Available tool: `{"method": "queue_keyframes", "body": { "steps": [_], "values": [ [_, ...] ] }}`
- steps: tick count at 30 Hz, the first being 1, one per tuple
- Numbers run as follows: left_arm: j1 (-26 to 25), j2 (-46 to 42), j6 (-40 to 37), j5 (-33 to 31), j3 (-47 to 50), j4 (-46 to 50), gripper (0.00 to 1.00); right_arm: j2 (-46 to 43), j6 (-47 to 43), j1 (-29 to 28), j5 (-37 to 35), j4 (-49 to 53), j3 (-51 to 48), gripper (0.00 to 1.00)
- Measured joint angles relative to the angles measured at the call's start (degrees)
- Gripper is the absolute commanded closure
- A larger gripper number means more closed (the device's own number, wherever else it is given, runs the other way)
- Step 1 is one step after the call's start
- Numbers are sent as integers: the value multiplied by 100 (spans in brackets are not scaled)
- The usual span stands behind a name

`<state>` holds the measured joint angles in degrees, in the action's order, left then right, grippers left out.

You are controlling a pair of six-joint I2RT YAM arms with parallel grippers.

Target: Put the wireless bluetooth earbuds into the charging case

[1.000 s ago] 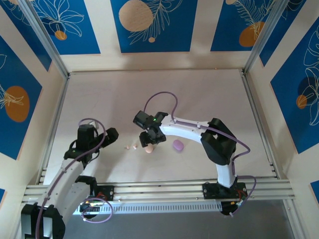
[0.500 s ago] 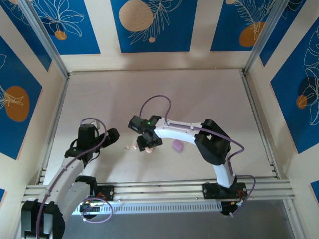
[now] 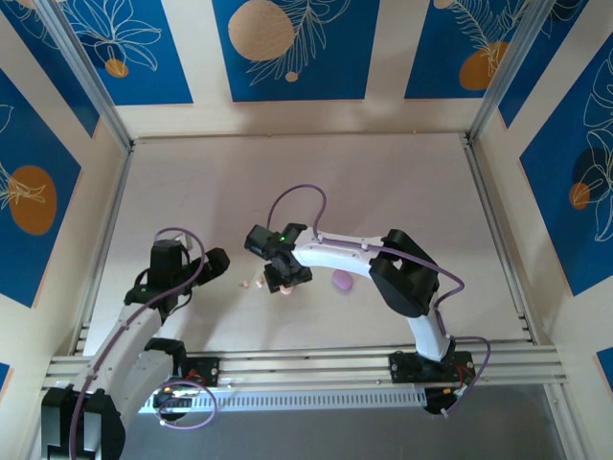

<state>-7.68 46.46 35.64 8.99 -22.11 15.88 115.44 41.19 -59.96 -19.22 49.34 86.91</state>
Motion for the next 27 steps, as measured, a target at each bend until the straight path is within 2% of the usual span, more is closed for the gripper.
{"method": "queue_keyframes", "body": {
  "steps": [27],
  "values": [
    [0, -26, -22, 105, 11, 0, 0, 192, 9, 2, -9, 68, 149, 51]
  ]
}}
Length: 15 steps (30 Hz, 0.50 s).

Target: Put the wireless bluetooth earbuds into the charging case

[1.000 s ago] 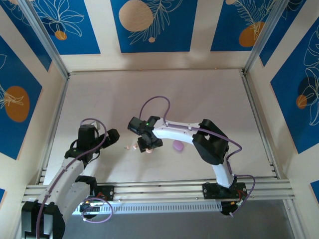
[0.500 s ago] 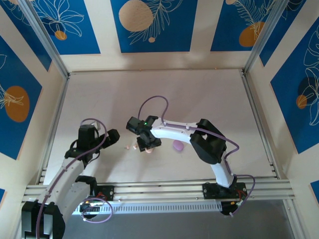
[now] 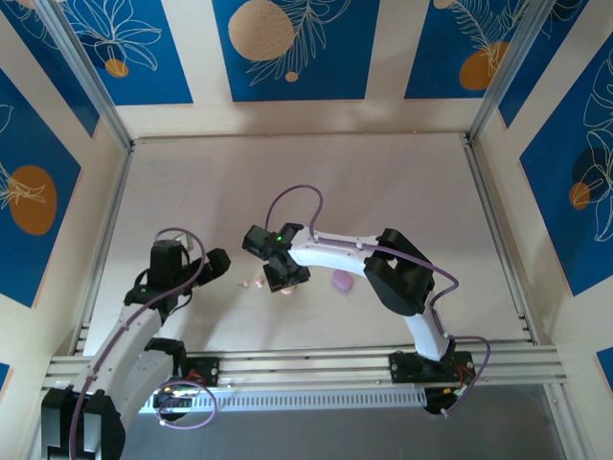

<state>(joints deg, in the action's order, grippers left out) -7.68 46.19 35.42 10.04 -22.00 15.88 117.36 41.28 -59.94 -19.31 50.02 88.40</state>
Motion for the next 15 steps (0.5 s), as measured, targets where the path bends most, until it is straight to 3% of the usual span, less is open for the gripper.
{"method": "queue_keyframes", "body": {
  "steps": [15],
  "values": [
    [0, -39, 0, 2, 0, 0, 0, 0, 2, 0, 7, -2, 2, 52]
  ]
}}
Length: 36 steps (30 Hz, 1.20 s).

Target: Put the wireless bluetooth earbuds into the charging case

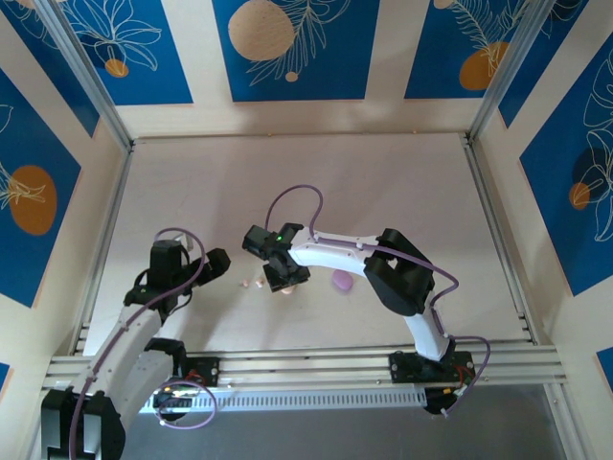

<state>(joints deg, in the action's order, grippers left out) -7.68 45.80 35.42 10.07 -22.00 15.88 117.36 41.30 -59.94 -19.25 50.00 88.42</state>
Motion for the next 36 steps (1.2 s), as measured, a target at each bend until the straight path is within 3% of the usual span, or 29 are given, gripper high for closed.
{"method": "queue_keyframes", "body": {
  "steps": [7, 13, 22, 36],
  "values": [
    [0, 0, 0, 2, 0, 2, 0, 63, -2, 4, 24, -4, 0, 50],
    [0, 0, -2, 4, 0, 2, 0, 109, -2, 4, 50, 4, 9, 58],
    [0, -44, -7, 79, 0, 7, 0, 103, -24, 7, 61, -4, 13, 47],
    [0, -76, -46, 109, 0, 26, 0, 83, -26, 7, 79, -87, 7, 48]
  ]
}}
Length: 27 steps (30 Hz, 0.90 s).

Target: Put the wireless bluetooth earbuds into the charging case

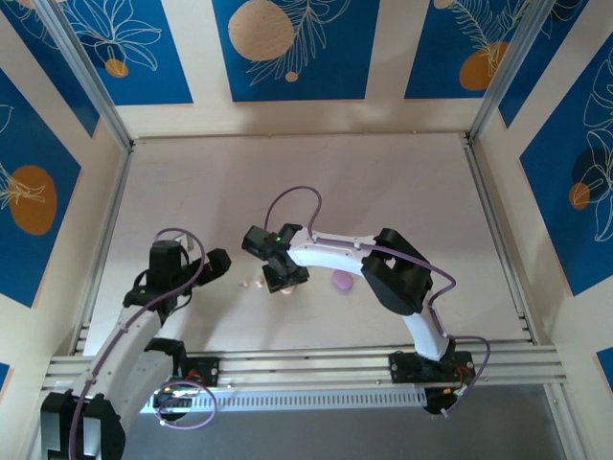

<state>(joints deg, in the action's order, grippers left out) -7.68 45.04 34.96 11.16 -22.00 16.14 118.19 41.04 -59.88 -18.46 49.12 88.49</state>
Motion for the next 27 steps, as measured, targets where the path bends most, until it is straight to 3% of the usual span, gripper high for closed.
{"method": "queue_keyframes", "body": {
  "steps": [16, 24, 27],
  "values": [
    [0, 2, -7, 144, 0, -2, 0, -72, -20, 26, 48, -42, -63, 66],
    [-90, -37, 199, 979, 0, -157, 35, -992, -90, 245, 501, -507, -726, 69],
    [-348, -35, 476, 1266, 0, -328, 36, -1556, -131, 522, 1008, -901, -1150, 70]
  ]
}}
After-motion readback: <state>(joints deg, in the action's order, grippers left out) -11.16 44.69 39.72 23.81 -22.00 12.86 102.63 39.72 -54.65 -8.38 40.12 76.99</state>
